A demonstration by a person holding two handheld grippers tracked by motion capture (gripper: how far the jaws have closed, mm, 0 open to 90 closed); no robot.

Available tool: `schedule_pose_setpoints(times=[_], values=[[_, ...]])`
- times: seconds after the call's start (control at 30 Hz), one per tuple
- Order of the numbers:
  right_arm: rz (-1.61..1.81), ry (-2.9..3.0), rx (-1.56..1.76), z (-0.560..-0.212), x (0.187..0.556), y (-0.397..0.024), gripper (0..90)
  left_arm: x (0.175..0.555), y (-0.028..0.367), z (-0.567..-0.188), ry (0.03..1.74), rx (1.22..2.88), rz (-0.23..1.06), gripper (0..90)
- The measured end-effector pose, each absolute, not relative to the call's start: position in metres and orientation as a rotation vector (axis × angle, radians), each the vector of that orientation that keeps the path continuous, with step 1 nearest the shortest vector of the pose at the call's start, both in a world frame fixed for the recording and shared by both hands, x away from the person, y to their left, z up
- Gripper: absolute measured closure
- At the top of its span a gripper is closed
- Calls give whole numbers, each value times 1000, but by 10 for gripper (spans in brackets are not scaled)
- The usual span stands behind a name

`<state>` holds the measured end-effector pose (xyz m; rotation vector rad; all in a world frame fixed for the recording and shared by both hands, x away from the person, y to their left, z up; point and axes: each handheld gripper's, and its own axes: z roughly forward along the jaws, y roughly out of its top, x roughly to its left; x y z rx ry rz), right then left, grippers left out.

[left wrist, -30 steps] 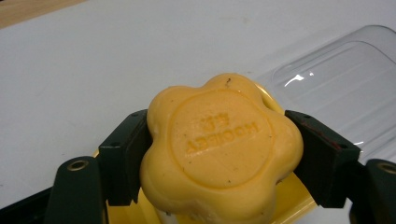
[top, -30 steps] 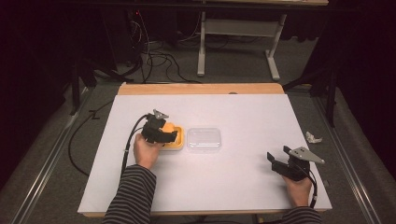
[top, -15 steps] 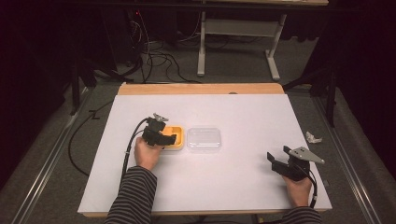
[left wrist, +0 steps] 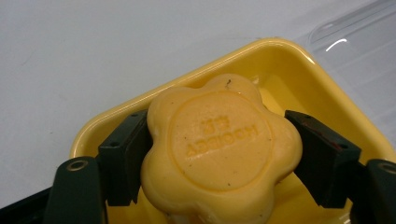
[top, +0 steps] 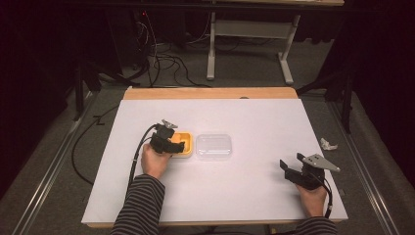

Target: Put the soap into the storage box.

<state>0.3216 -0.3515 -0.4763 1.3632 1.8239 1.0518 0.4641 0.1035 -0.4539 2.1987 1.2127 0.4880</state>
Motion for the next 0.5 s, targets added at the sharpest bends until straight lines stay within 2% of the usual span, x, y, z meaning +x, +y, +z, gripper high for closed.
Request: schedule_pose_setpoints(times=[0.37,0.5], values=[[1052,1825,1362,-476,322,-351,262,463,105,-456,1217,2200,482,269],[1053,1824,1362,-476,321,-351,262,463,108,-450,1208,2151,476,250]])
